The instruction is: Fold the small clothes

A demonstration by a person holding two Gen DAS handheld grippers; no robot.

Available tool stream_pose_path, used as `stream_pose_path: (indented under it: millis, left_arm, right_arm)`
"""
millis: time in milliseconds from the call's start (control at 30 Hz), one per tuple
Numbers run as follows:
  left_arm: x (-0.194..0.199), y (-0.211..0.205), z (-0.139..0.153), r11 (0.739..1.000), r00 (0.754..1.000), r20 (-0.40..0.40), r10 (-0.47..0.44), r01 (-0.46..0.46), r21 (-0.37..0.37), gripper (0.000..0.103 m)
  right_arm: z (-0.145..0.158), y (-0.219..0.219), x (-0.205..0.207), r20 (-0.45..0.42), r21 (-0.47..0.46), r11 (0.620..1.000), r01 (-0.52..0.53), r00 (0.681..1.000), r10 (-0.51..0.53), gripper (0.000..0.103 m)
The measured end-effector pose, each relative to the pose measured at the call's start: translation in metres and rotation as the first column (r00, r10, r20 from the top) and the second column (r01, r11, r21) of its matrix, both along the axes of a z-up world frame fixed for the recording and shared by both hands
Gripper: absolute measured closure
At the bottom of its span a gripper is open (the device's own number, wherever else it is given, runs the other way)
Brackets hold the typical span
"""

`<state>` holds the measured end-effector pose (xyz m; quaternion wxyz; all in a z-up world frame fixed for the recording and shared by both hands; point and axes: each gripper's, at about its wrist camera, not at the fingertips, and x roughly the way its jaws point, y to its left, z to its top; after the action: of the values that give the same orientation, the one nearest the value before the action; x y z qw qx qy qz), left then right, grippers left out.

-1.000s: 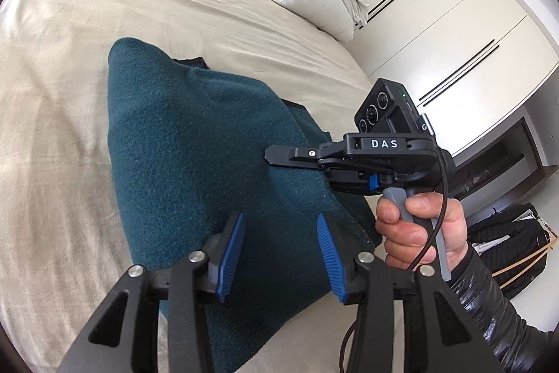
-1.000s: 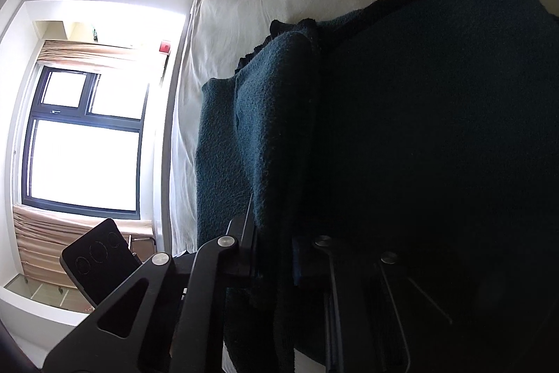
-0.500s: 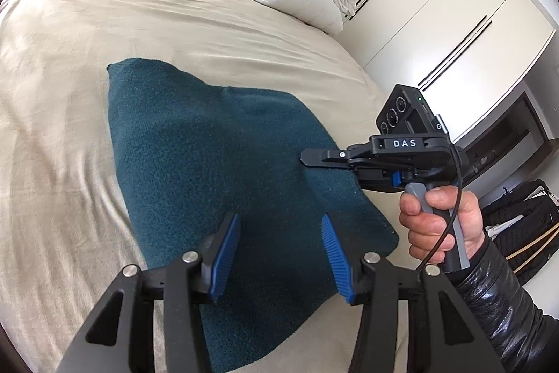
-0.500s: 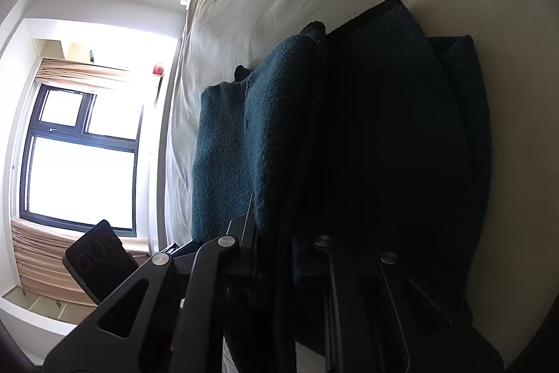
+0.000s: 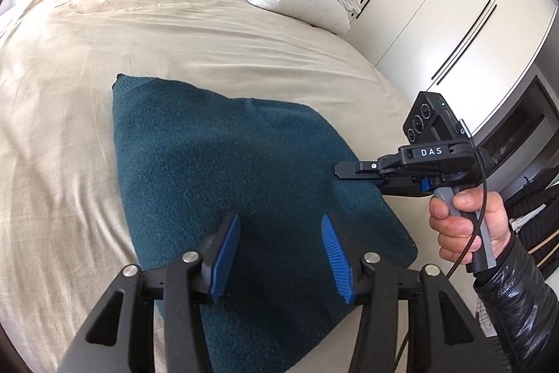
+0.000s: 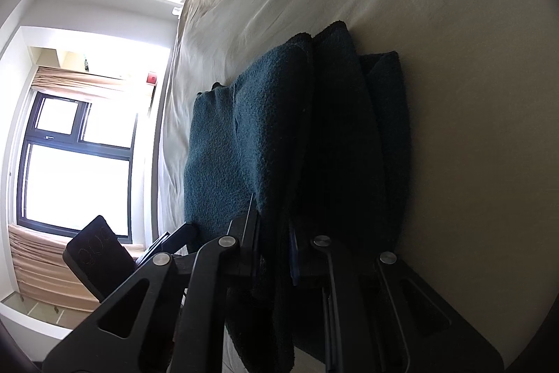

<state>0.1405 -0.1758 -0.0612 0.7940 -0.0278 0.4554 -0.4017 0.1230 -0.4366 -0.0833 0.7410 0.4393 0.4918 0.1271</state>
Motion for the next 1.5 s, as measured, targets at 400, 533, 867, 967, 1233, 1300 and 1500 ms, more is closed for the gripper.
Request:
stream_pose_path:
  millis: [400, 533, 867, 967, 1233, 1300, 1500]
  left_arm:
    - [0.0, -0.01, -0.004, 0.999, 0.998, 0.06, -0.011, 0.009, 0.032, 0.051]
    - [-0.003, -0.016, -0.006, 0.999, 0.997, 0.067, -0.026, 0.023, 0.047, 0.051]
    - [-0.003, -0.024, -0.01, 0.997, 0.998, 0.055, -0.038, 0.034, 0.062, 0.051]
    - [-0.004, -0.026, -0.01, 0.998, 0.998, 0.054, -0.039, 0.035, 0.061, 0.051]
    - [-0.006, -0.031, -0.016, 0.996, 0.998, 0.043, -0.045, 0.041, 0.08, 0.051]
    - [-0.007, -0.03, -0.015, 0.996, 0.998, 0.045, -0.042, 0.038, 0.08, 0.051]
    - [-0.009, -0.018, -0.008, 0.998, 0.998, 0.06, -0.022, 0.018, 0.063, 0.049]
  right_arm:
    - [0.02, 0.002, -0.008, 0.031, -0.047, 0.999, 0.01, 0.999, -0.009, 0.093]
    - [0.024, -0.001, -0.015, 0.025, -0.061, 0.998, 0.016, 1.0, -0.014, 0.093]
    - [0.018, 0.018, -0.002, 0.003, -0.04, 0.999, 0.035, 0.999, -0.035, 0.093]
    - [0.014, 0.015, 0.001, 0.005, -0.031, 0.998, 0.054, 0.999, -0.053, 0.093]
    - [-0.007, 0.032, 0.005, -0.021, -0.001, 0.998, 0.068, 0.997, -0.068, 0.093]
    - [-0.001, 0.039, 0.003, -0.007, -0.015, 0.998, 0.067, 0.998, -0.067, 0.093]
    - [0.036, 0.053, -0.019, 0.036, 0.045, 0.996, 0.074, 0.996, -0.076, 0.078]
